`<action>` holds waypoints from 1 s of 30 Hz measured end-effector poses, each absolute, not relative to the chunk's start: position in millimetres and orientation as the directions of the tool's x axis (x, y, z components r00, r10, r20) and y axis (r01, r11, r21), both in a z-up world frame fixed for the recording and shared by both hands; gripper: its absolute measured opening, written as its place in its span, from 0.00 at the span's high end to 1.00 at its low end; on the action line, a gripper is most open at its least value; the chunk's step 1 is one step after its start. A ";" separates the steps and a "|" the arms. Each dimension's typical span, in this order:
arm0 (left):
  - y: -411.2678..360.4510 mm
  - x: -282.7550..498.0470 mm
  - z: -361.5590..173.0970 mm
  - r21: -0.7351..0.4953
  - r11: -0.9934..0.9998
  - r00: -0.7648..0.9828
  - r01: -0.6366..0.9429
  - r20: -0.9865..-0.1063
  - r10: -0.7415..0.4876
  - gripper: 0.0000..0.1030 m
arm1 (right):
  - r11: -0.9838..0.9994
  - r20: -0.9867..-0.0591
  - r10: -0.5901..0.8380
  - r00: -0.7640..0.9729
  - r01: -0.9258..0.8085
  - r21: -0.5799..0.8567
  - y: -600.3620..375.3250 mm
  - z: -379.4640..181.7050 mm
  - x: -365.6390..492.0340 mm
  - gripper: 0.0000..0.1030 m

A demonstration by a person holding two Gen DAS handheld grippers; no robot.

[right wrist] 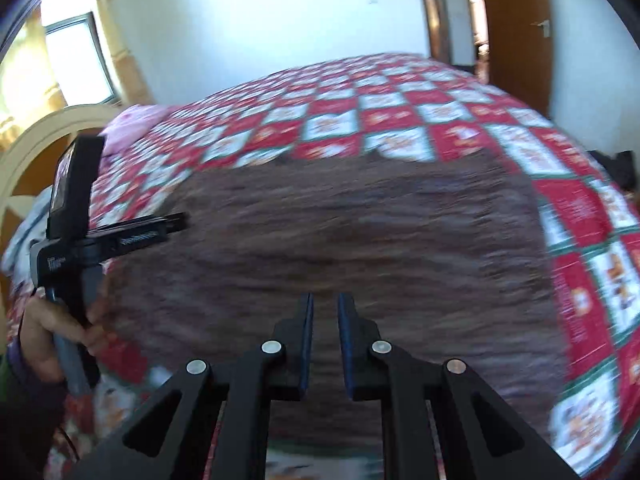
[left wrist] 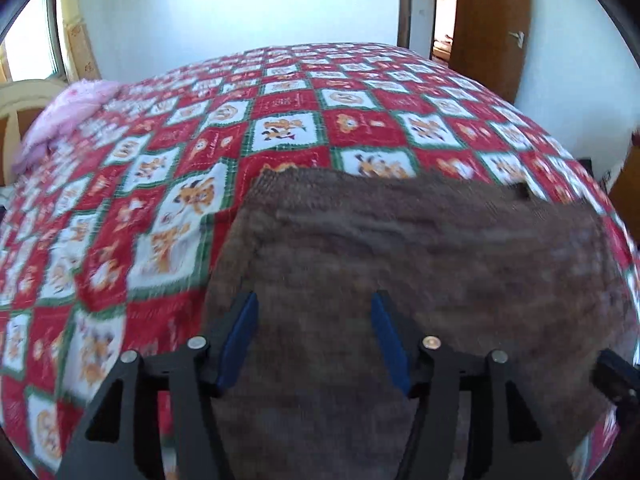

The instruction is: Fold small clothes

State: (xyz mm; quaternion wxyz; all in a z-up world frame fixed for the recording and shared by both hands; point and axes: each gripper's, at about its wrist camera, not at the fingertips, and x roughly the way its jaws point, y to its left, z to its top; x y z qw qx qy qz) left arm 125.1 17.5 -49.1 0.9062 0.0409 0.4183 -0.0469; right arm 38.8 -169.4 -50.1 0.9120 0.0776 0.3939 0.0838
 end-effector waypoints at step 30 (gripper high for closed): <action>100.7 15.9 -80.1 -0.560 0.811 0.739 -0.171 -0.617 -0.270 0.13 | 0.905 -0.678 0.359 0.641 -0.060 0.422 -169.6 -88.7 33.9 0.87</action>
